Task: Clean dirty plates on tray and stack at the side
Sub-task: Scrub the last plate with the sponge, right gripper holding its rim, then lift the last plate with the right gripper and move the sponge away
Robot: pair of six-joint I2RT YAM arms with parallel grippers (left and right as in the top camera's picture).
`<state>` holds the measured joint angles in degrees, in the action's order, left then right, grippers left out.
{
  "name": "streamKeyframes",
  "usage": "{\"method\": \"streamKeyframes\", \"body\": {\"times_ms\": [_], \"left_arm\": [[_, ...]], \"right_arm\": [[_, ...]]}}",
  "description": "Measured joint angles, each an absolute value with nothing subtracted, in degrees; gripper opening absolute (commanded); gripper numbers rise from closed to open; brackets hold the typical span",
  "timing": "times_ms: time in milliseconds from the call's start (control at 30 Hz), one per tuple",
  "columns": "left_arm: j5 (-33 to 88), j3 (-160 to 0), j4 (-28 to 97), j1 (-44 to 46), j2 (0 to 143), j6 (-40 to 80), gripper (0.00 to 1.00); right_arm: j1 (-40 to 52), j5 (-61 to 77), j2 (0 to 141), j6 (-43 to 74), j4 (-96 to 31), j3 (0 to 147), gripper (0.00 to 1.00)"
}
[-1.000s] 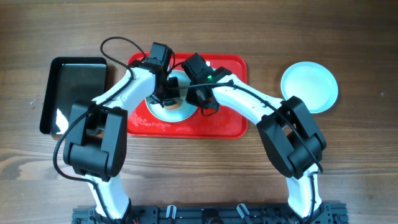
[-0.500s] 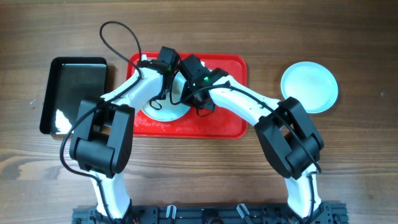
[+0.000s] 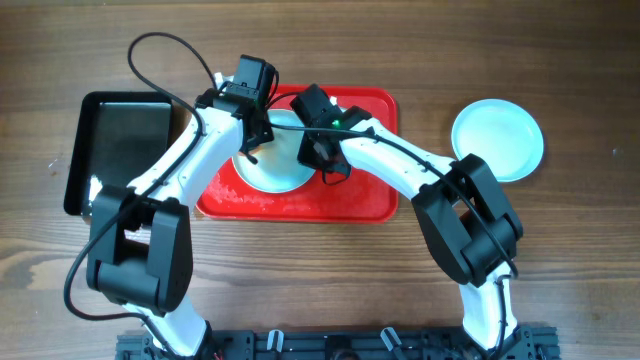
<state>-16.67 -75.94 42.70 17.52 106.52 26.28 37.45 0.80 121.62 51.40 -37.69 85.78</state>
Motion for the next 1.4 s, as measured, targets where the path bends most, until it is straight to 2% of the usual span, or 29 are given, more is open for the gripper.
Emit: {"method": "streamKeyframes", "body": {"times_ms": [33,133,333,667,800,967,1167,1267,1400], "left_arm": [[-9.6,-76.1,42.5,17.6,106.3,26.3,0.04],[-2.0,-76.1,41.1,18.0,107.4,26.5,0.04],[4.9,-76.1,38.0,18.1,113.9,26.9,0.04],[-4.6,-76.1,39.6,17.4,114.4,24.1,0.04],[-11.1,-75.4,40.8,13.0,114.4,22.3,0.04],[-11.5,-75.4,42.0,10.8,114.0,21.7,0.04],[-16.9,-75.3,41.2,9.8,101.4,23.9,0.04],[-16.0,-75.4,43.5,9.6,94.4,25.1,0.04],[-5.4,-73.6,47.5,9.5,94.9,25.9,0.04]], "right_arm": [[37.5,0.8,121.6,51.4,-37.7,85.8,0.04],[37.5,0.8,121.6,51.4,-37.7,85.8,0.04],[37.5,0.8,121.6,51.4,-37.6,85.8,0.04],[37.5,0.8,121.6,51.4,-37.6,85.8,0.04],[37.5,1.4,121.7,51.3,-36.7,85.8,0.04],[38.4,3.3,121.7,51.3,-35.7,85.9,0.04],[37.6,1.5,121.7,51.3,-37.3,85.9,0.04],[37.5,1.1,121.7,49.7,-37.3,85.9,0.04],[36.9,1.0,121.0,44.8,-38.4,85.9,0.04]]}}
